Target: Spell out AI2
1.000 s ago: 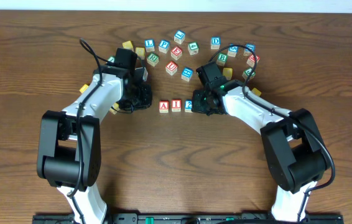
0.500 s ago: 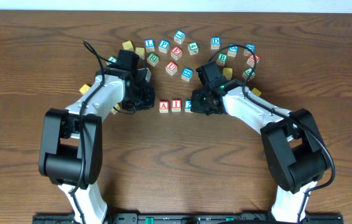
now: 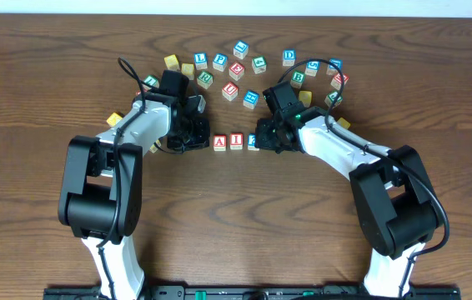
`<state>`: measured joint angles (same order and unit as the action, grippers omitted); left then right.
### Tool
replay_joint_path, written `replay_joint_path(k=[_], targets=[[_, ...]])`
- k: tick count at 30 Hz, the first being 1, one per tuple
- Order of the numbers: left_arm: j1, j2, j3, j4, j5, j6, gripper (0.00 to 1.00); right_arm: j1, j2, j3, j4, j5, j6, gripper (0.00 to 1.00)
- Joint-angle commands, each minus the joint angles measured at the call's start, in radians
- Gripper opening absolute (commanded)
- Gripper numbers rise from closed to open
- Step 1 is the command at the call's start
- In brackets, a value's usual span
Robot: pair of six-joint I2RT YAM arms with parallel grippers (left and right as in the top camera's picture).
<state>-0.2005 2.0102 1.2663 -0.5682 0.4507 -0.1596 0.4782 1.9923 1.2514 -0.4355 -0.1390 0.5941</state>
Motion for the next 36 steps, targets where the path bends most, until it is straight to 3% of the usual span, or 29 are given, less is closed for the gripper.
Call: replay_joint_path(k=[1, 20, 31, 36], targets=[[-0.011, 0.006, -0.008, 0.003, 0.013, 0.006, 0.08, 0.001, 0.024, -0.006, 0.002, -0.003, -0.012, 0.01], [-0.013, 0.006, -0.008, 0.003, 0.013, 0.01, 0.07, 0.028, 0.024, -0.006, 0.054, -0.029, -0.024, 0.01], [-0.013, 0.003, -0.008, 0.002, 0.013, 0.01, 0.07, 0.027, 0.024, -0.006, 0.046, -0.025, 0.056, 0.01], [-0.008, -0.022, 0.011, -0.002, -0.002, 0.081, 0.07, 0.027, 0.024, -0.006, 0.042, -0.024, 0.056, 0.01]])
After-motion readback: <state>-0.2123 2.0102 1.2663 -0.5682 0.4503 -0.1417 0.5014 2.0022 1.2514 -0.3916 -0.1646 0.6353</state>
